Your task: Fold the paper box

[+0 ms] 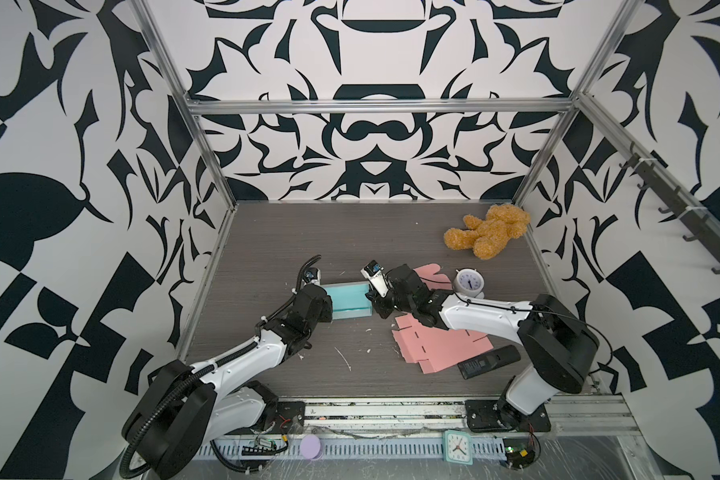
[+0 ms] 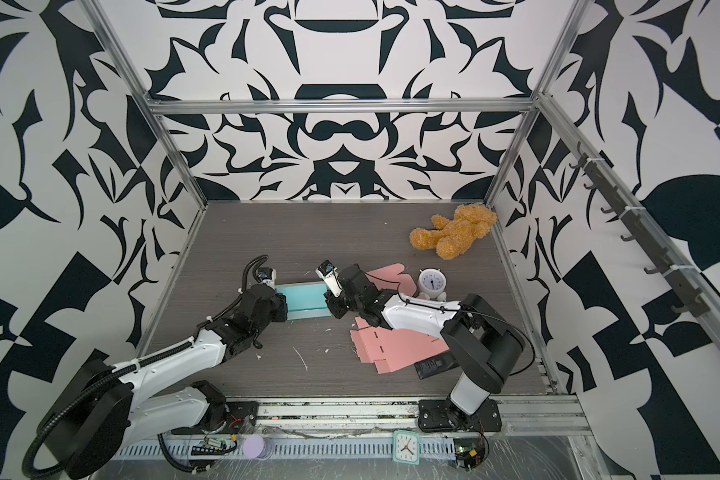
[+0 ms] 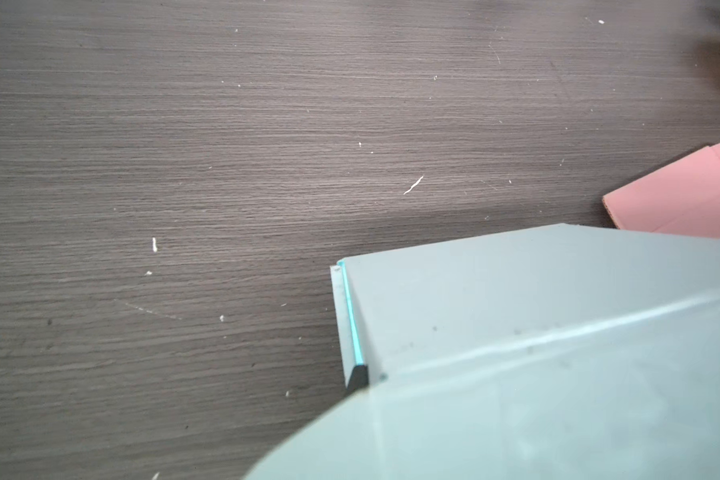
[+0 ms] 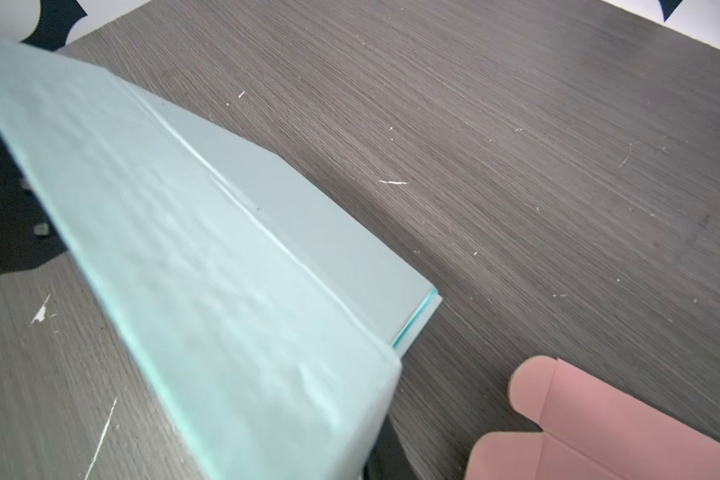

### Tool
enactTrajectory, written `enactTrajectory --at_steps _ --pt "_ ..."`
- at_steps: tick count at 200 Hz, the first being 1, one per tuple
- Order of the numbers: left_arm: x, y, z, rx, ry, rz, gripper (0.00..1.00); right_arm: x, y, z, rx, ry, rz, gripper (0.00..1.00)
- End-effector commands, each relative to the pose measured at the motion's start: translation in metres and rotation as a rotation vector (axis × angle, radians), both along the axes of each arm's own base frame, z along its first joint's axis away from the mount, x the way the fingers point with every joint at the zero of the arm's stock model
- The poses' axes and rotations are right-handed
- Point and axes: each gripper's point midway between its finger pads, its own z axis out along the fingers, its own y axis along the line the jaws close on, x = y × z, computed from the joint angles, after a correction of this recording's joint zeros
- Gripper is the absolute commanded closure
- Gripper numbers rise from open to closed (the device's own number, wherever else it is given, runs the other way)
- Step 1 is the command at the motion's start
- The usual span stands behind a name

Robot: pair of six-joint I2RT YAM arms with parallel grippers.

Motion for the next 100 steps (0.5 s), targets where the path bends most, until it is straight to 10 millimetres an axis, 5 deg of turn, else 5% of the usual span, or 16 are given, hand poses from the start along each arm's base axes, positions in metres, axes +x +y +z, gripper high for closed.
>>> enactTrajectory --at_steps 1,50,100 --pt "-0.002 -0.002 -0.005 0.021 -0.006 -0.004 0.92 -0.001 0.0 0.021 0.036 -0.046 -0.003 0.81" --pt "-0.007 -0.006 -0.012 0.036 0.012 0.029 0.92 -0.002 -0.011 0.016 -0.002 -0.035 -0.035 0.76" --pt "-0.005 -0.009 -0.017 0.054 0.02 0.056 0.92 -0.012 -0.029 0.014 -0.026 -0.022 -0.069 0.49"
